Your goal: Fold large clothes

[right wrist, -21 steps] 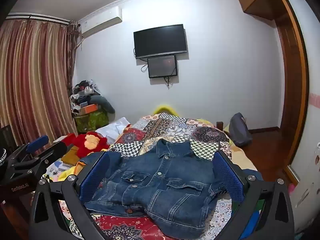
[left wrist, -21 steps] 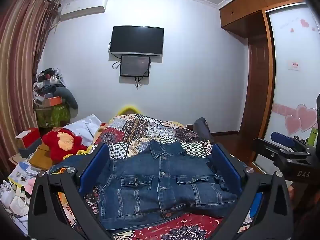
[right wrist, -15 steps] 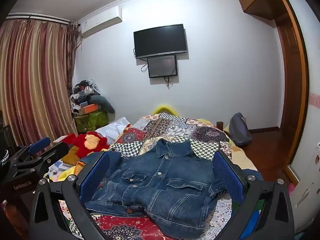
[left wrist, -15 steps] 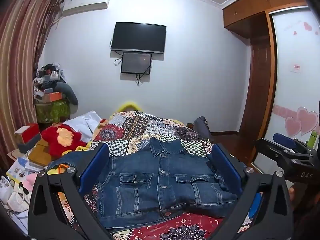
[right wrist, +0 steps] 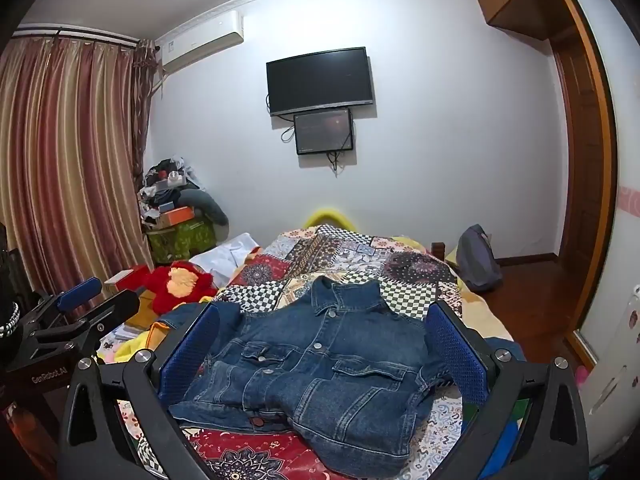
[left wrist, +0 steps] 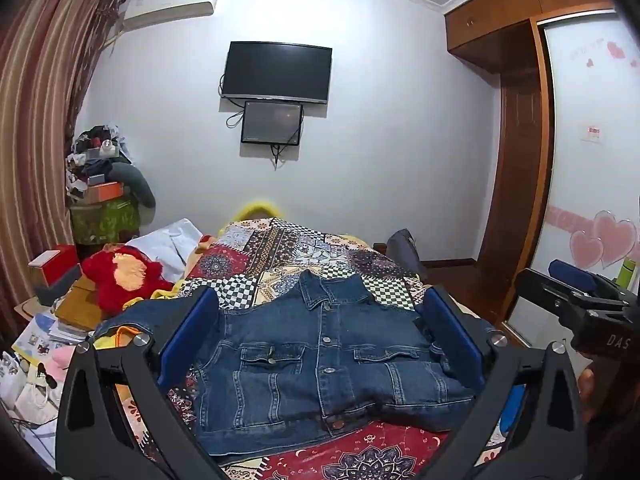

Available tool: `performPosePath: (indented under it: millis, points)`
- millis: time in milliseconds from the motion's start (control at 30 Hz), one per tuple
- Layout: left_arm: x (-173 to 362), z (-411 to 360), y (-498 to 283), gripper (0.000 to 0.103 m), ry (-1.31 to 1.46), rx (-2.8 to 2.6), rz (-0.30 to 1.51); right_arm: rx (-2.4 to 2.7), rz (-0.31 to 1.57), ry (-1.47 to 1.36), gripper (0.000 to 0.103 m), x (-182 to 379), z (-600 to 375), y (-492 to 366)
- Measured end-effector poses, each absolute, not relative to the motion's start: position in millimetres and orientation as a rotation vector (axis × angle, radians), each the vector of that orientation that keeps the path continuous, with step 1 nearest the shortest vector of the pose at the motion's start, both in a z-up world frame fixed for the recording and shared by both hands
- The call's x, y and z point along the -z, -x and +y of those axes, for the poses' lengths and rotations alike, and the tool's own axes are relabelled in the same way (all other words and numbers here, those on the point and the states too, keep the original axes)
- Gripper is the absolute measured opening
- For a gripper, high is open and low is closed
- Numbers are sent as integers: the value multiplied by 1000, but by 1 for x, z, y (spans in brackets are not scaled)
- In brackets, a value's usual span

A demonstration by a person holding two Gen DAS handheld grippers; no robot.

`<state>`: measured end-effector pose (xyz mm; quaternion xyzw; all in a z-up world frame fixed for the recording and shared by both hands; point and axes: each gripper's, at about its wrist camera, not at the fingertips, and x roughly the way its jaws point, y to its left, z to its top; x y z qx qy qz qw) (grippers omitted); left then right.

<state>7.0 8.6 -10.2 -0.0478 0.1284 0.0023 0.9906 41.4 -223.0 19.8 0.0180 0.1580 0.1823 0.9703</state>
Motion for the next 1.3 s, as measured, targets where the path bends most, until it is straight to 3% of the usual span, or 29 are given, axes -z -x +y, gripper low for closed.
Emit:
performPosePath:
  millis: [1300]
  points:
    - [3, 6, -2, 103, 99, 9, 232, -371, 308, -29, 103, -25, -224, -39]
